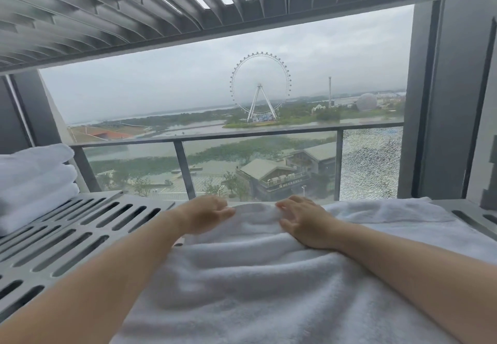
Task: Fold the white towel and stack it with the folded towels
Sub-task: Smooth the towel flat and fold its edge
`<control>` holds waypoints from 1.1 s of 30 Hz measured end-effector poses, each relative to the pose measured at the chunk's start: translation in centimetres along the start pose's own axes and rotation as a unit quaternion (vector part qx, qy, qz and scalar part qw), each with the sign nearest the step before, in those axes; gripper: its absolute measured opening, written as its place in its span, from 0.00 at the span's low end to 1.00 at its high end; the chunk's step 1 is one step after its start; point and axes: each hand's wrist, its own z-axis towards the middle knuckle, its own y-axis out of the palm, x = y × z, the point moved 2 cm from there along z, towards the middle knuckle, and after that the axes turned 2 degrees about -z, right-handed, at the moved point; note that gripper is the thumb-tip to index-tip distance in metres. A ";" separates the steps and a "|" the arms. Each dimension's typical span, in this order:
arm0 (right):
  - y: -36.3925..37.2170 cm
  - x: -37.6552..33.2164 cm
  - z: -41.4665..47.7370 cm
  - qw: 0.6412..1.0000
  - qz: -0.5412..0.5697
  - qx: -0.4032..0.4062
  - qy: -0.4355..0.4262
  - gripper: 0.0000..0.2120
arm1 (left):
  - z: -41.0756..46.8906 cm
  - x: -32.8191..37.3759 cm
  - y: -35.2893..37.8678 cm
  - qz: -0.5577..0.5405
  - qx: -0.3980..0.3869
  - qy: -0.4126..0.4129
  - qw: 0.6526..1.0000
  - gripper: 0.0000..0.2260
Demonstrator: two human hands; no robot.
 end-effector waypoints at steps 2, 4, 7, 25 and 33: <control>-0.2 -0.3 0.1 1.000 -0.012 -0.015 -0.004 0.22 | -0.3 -0.9 -0.5 -0.046 0.010 -0.011 0.999 0.15; -0.6 -0.8 0.6 0.999 -0.022 -0.033 -0.003 0.22 | -0.4 -1.4 -0.9 -0.081 0.020 -0.020 0.996 0.13; -1.2 -2.4 1.6 0.999 0.032 -0.033 -0.007 0.21 | -0.6 -2.2 -1.1 -0.142 0.040 -0.019 0.989 0.10; 2.4 -9.3 4.0 0.991 0.071 0.100 -0.054 0.12 | -2.5 -5.4 1.5 -0.439 0.144 -0.096 0.882 0.05; 2.7 -9.2 4.2 0.991 0.121 0.052 -0.028 0.11 | -2.5 -4.7 1.2 -0.539 0.122 -0.100 0.827 0.08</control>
